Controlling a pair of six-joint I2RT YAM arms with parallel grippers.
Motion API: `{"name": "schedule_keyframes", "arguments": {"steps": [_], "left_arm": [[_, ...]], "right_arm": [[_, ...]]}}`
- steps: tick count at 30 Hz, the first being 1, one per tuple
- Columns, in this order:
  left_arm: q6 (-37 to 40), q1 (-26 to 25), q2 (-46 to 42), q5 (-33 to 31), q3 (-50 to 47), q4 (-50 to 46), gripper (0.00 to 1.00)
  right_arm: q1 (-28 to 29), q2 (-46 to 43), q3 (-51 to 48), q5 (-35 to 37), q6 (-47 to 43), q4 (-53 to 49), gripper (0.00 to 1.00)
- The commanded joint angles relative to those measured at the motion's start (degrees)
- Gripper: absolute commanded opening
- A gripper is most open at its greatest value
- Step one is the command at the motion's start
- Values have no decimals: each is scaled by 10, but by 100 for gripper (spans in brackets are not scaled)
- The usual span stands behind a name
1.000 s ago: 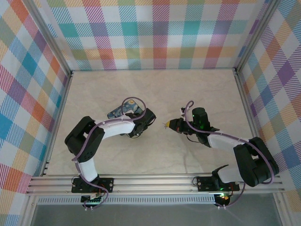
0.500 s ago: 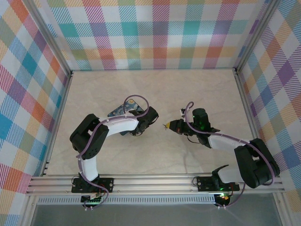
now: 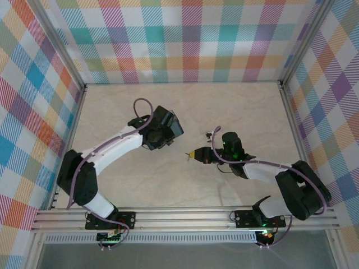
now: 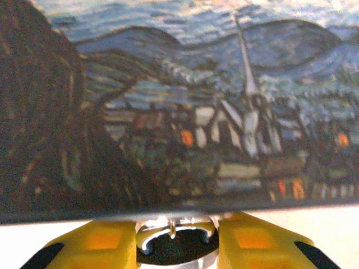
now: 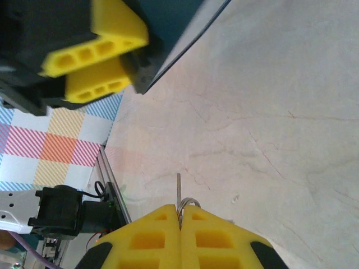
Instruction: Unlock a padlock with a key
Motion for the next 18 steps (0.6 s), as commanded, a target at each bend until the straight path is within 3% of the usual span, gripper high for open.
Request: {"name": "schedule_keyframes", "arguments": {"steps": [1, 8, 18], "left_arm": [[-1, 23, -39, 97, 0, -11, 13], [-68, 56, -78, 184, -51, 50, 13], [-112, 74, -111, 196, -84, 75, 13]], "right_arm": [[1, 14, 10, -5, -30, 88, 0], [45, 28, 37, 0, -45, 144, 0], [71, 59, 55, 22, -35, 184, 0]]}}
